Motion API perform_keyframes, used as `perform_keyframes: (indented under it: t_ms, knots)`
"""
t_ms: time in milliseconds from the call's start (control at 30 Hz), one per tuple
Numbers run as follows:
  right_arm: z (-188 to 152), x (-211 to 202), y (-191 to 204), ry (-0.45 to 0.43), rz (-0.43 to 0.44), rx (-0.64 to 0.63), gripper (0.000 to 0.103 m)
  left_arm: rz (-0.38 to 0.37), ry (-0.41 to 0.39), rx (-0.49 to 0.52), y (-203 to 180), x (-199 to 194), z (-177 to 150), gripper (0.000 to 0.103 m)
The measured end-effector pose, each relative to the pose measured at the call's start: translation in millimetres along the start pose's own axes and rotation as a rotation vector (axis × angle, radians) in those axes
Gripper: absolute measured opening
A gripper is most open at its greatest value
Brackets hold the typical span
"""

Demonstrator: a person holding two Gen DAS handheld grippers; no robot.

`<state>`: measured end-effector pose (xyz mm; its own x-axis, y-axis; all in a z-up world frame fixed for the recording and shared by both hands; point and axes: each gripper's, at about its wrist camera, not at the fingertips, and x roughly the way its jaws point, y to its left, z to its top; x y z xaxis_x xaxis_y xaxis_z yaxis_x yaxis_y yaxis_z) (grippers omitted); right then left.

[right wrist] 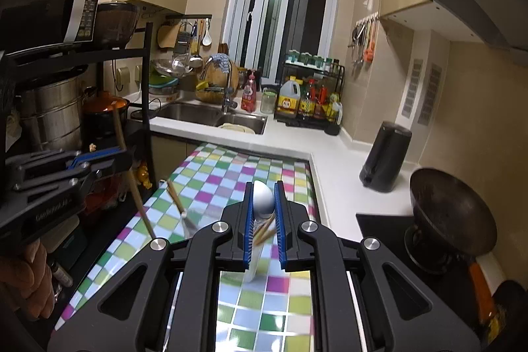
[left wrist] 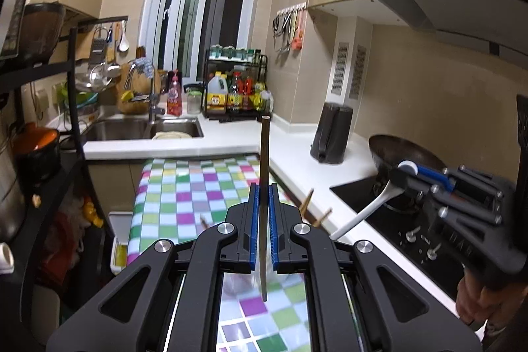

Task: Organize utensils
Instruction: 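Lift the spoon and chopstick and carry both over the clear container, then open both tools to drop the spoon and chopstick into the container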

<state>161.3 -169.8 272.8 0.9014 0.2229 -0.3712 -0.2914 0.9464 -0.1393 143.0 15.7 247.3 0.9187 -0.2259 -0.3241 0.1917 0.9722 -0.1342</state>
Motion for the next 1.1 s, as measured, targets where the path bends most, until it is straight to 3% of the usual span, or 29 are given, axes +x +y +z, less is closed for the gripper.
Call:
perform_keyframes:
  t_ms: [133,300,667,900,967,1000,1033,1100]
  knots:
    - [19,19,-3,-0.011,-0.005,-0.012,0.012,-0.007,-0.037,0.013,0,23,31,0.006]
    - [20,64,-10,0.028,-0.004,0.002,0.012,-0.011,-0.016,0.007,5,63,38,0.006]
    - [-33,144,-2,0.174,0.055,0.029,0.012,-0.034,0.237,0.026,23,154,-31,0.006]
    - [-49,164,2,0.236,0.095,0.039,0.012,-0.054,0.341,0.029,22,174,-59,0.006]
    - [-52,167,2,0.261,0.106,0.052,0.024,-0.052,0.354,0.036,19,174,-59,0.006]
    - [-52,166,0,0.260,0.102,0.060,0.034,-0.050,0.346,0.036,18,171,-57,0.011]
    - [-50,163,-2,0.249,0.097,0.068,0.036,-0.047,0.329,0.033,18,163,-54,0.026]
    - [-47,153,-5,0.231,0.097,0.079,0.038,-0.042,0.284,0.022,19,148,-45,0.041]
